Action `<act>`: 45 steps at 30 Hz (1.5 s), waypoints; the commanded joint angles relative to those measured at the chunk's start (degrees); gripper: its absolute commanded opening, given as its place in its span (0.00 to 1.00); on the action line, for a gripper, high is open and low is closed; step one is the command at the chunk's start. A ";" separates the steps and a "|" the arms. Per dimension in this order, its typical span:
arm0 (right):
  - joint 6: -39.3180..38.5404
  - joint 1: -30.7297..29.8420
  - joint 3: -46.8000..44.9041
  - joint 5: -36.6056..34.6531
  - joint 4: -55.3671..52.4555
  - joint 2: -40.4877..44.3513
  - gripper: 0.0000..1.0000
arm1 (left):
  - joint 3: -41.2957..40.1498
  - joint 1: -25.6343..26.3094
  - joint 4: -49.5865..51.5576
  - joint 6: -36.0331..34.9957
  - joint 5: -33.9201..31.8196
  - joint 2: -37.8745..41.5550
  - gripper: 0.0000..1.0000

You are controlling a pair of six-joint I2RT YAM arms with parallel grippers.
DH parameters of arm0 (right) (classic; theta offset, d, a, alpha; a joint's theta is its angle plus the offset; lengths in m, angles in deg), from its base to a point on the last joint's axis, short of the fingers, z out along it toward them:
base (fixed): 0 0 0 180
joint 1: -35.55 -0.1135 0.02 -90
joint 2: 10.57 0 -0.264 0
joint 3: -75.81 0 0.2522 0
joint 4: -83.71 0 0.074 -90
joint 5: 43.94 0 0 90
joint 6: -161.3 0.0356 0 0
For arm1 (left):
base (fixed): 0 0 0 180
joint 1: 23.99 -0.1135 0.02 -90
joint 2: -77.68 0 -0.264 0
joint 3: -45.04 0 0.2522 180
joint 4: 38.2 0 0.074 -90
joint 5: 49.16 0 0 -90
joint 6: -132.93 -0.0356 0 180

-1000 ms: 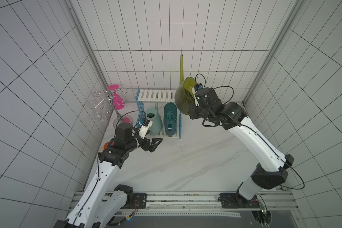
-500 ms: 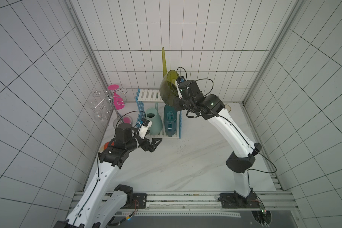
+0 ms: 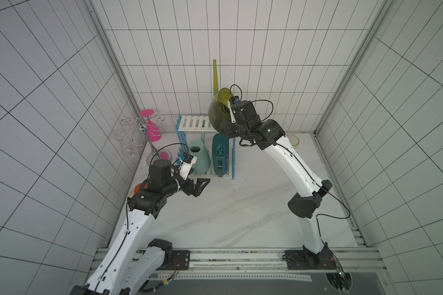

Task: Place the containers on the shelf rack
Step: 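Place the container on the shelf.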

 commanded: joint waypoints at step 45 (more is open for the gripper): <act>0.88 1.29 2.58 -1.23 5.81 -3.62 0.33 | 0.42 -0.67 -2.13 2.52 -1.52 -0.26 0.99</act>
